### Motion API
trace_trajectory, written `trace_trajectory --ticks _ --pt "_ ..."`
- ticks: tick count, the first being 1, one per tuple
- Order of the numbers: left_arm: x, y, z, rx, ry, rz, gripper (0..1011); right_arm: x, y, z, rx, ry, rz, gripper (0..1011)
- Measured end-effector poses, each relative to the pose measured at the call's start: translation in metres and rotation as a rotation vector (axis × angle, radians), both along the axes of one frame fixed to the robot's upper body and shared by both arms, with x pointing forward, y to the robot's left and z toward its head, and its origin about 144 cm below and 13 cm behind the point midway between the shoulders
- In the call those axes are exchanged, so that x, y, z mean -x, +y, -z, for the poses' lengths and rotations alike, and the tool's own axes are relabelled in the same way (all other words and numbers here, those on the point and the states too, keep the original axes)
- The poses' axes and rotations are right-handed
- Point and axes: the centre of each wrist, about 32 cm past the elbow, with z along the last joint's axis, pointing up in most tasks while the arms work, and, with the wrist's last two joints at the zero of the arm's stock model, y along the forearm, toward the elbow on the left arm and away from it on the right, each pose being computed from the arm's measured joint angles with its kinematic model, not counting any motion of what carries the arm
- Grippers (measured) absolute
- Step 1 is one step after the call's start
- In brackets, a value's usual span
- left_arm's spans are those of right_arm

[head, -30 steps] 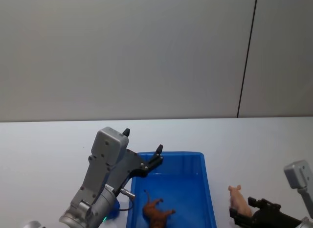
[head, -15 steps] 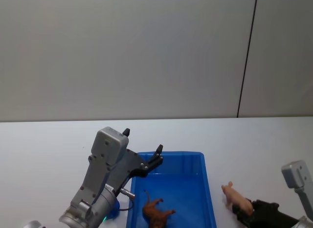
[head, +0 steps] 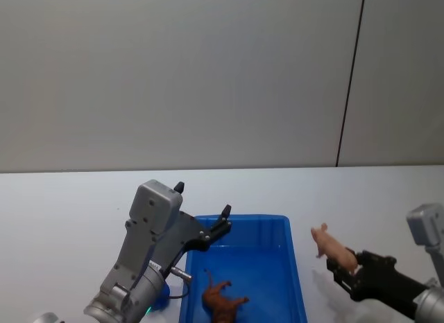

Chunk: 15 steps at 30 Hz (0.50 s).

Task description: Pick up the two dolls from the table and place them into the box.

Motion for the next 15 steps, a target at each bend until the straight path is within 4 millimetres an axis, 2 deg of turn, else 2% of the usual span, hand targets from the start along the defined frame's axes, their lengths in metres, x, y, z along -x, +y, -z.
trace_trajectory --ticks 9,15 --pt "0.0 0.0 0.0 0.0 0.0 0.0 1003 -0.01 0.011 -0.022 -0.036 -0.054 -0.084 378" --pt "0.0 0.0 0.0 0.0 0.0 0.0 1003 -0.021 0.024 -0.029 -0.057 -0.035 -0.13 378"
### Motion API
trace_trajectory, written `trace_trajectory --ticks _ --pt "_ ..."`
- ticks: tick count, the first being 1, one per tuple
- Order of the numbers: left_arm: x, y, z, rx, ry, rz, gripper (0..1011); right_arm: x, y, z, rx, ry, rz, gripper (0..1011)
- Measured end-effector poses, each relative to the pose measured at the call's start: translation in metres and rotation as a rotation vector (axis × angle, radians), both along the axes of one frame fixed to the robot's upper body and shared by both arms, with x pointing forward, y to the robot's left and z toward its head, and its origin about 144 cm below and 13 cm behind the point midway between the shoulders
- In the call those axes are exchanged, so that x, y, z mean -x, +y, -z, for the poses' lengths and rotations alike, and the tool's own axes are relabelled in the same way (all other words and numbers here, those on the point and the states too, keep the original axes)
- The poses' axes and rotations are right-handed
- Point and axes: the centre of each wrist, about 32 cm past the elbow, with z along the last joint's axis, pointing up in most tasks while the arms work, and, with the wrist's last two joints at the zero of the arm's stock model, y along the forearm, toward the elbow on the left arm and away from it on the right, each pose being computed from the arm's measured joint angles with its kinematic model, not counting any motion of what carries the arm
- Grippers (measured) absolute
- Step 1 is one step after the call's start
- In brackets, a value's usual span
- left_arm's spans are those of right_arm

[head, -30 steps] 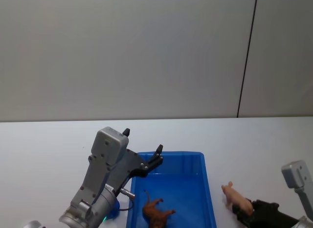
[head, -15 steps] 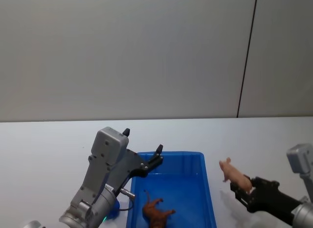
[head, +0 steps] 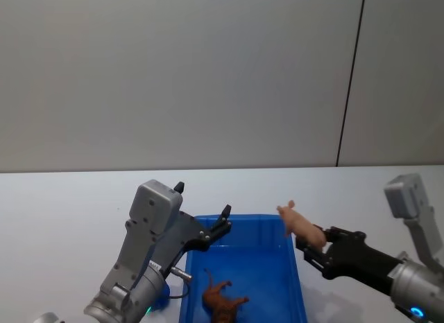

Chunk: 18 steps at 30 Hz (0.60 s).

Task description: Pick up the two dolls from the table and place them into the box.

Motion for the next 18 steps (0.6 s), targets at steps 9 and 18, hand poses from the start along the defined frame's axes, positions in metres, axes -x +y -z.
trace_trajectory --ticks 9,18 --pt "0.0 0.0 0.0 0.0 0.0 0.0 1003 -0.015 0.023 0.002 -0.001 0.04 -0.05 550" --pt "0.0 0.0 0.0 0.0 0.0 0.0 1003 -0.02 0.034 0.005 0.009 0.04 -0.074 807"
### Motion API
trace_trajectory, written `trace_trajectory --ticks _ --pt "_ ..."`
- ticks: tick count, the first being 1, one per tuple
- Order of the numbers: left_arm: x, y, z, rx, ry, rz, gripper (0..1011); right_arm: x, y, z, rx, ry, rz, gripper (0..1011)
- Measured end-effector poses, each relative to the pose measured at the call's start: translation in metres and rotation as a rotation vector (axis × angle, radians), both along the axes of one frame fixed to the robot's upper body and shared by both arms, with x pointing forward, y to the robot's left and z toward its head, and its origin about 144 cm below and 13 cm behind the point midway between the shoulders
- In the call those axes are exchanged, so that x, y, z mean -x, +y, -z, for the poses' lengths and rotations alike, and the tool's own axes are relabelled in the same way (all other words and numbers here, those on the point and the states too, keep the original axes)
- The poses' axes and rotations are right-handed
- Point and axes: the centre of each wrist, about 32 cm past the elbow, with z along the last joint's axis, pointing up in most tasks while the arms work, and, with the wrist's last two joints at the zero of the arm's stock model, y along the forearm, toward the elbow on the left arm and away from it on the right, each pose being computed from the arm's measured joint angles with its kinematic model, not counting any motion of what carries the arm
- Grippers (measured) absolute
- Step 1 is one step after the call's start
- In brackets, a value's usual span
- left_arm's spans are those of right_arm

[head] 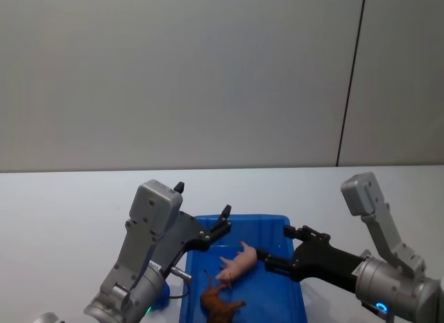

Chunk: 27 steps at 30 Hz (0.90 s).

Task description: Pick up the two dolls from the table and place them into the box.

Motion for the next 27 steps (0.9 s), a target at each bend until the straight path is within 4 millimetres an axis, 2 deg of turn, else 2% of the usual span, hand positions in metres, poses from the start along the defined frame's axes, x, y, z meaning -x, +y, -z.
trace_trajectory --ticks 4,7,21,27 --pt "0.0 0.0 0.0 0.0 0.0 0.0 1003 0.001 -0.003 0.001 0.005 -0.01 0.003 939" --pt "0.0 0.0 0.0 0.0 0.0 0.0 1003 0.003 -0.009 0.002 0.009 -0.021 0.012 1001" --pt "0.0 0.0 0.0 0.0 0.0 0.0 1003 0.024 -0.049 0.008 -0.007 -0.068 0.074 1001" --pt "0.001 0.0 0.001 -0.004 0.003 -0.003 1003 0.03 -0.06 0.009 -0.012 -0.08 0.09 1001"
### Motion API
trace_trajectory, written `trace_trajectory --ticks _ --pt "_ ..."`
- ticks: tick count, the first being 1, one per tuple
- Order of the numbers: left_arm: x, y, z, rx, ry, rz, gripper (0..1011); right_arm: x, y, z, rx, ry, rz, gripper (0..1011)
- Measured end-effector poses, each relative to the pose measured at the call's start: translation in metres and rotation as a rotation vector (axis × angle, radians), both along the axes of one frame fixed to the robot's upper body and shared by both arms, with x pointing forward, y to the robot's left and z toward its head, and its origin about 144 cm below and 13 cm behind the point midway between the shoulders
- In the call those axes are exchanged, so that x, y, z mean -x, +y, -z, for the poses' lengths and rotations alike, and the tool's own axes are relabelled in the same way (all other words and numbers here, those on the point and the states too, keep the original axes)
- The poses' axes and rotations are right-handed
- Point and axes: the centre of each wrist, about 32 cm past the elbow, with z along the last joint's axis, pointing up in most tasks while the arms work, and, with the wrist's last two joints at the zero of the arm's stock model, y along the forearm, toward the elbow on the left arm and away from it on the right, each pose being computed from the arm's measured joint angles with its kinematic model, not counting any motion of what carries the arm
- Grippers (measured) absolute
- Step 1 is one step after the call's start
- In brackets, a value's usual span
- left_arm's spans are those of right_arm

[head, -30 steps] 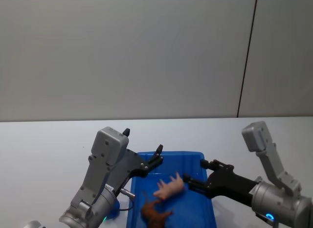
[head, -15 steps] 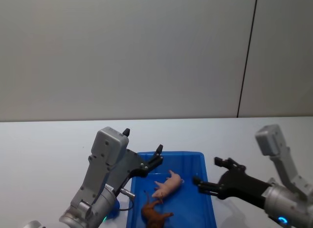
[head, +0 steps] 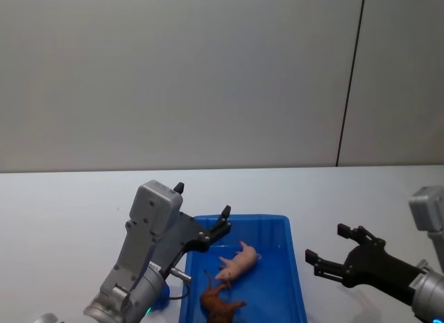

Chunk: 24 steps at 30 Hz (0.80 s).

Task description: Pick up the two dolls from the table and place them into the box.

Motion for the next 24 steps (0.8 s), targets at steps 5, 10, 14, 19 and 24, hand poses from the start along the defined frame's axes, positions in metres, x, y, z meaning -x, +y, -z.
trace_trajectory --ticks 5,10,14,19,24 --pt "0.003 0.002 0.0 -0.01 0.007 -0.015 1003 0.003 -0.005 0.001 -0.003 -0.006 0.007 1001" --pt "0.01 0.008 0.002 -0.025 0.027 -0.055 1003 0.006 -0.009 0.001 -0.004 -0.012 0.013 1001" --pt "0.018 0.015 0.005 -0.034 0.05 -0.088 1003 0.007 -0.011 0.001 -0.006 -0.015 0.015 1001" --pt "0.029 0.025 0.011 -0.041 0.091 -0.134 1003 0.009 -0.013 0.001 -0.007 -0.017 0.018 1001" --pt "0.038 0.033 0.019 -0.042 0.127 -0.163 1003 0.009 -0.014 0.001 -0.007 -0.018 0.019 1001"
